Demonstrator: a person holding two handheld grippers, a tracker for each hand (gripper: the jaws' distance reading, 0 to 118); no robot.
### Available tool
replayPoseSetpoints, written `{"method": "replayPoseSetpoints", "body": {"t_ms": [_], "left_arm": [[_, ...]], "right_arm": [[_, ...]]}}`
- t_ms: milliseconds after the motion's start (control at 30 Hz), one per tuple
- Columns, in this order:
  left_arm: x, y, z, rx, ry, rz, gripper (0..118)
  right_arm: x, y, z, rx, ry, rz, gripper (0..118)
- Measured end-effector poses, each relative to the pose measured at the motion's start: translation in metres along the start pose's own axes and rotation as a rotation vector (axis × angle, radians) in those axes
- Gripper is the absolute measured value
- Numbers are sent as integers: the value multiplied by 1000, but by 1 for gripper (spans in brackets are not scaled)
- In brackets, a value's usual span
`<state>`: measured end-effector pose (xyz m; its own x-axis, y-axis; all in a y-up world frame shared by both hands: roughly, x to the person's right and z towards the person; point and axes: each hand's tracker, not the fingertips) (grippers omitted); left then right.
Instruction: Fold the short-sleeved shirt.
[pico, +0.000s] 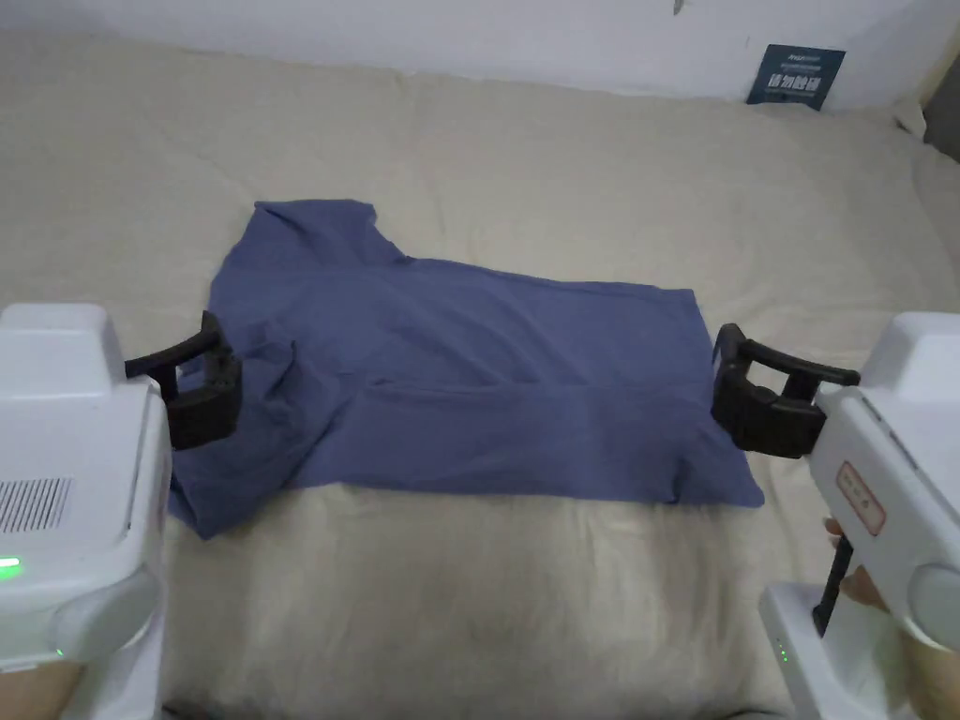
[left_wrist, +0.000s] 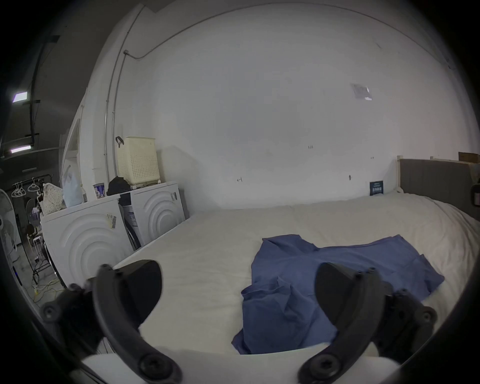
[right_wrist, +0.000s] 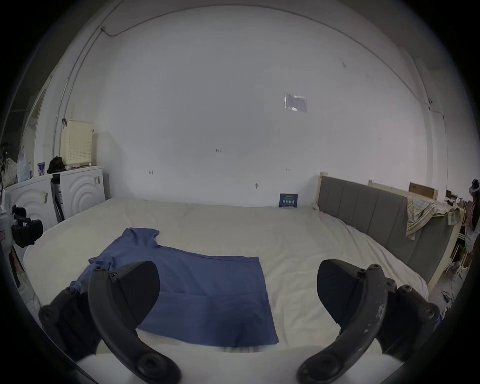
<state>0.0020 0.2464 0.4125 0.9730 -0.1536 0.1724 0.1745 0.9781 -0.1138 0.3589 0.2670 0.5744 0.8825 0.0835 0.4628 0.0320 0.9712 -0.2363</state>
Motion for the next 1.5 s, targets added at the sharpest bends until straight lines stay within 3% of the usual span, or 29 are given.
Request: {"method": "replayPoseSetpoints", "body": {"t_ms": [33, 67, 100, 133, 200, 233, 533, 700, 733, 800, 833, 867, 933, 1233, 1300, 1367, 1433, 1500], "left_arm": [[-1, -1, 8, 4, -9, 10, 93], [-2, -1, 14, 6, -13, 17, 76], [-3, -2, 19, 5, -16, 24, 54], [-4, -1, 22, 0, -22, 34, 31], [-5, 1, 27, -18, -35, 42, 10], [-5, 1, 28, -25, -38, 45, 0], [-14, 17, 13, -105, -90, 29, 0], [-40, 30, -53, -292, -138, 206, 0], [-43, 31, -71, -353, -127, 191, 6], [-47, 27, -105, -464, -145, 157, 34], [-48, 24, -121, -537, -159, 152, 64], [-49, 20, -135, -597, -165, 154, 86], [-45, 8, -156, -680, -196, 200, 118], [-9, -66, -202, -919, -183, 58, 117], [-2, -79, -205, -946, -191, 48, 108], [5, -88, -206, -958, -189, 35, 65], [8, -94, -206, -977, -197, 46, 12], [11, -93, -203, -965, -214, 131, 8]], "right_arm": [[-2, -2, 8, 7, 3, 3, 115], [-4, -4, 15, 16, 11, -1, 105], [-5, -5, 21, 20, 21, -12, 88], [-5, -6, 26, 19, 29, -27, 58], [-9, -5, 33, 13, 42, -36, 12], [-10, -5, 35, 11, 43, -40, 6], [-9, 1, 36, -11, 60, -98, 1], [-9, 6, 24, -21, 56, -74, 1], [-8, 7, 20, -26, 54, -73, 1], [-7, 6, 13, -40, 57, -79, 1], [-7, 6, 10, -46, 57, -81, 1], [-7, 5, 6, -55, 55, -78, 1], [-7, 2, -2, -76, 47, -68, 1], [2, -14, -38, -188, 14, -25, 1], [3, -16, -46, -204, 9, -30, 1], [4, -19, -52, -220, 2, -37, 1], [3, -23, -56, -231, -3, -36, 1], [1, -26, -58, -249, -2, -33, 1]]}}
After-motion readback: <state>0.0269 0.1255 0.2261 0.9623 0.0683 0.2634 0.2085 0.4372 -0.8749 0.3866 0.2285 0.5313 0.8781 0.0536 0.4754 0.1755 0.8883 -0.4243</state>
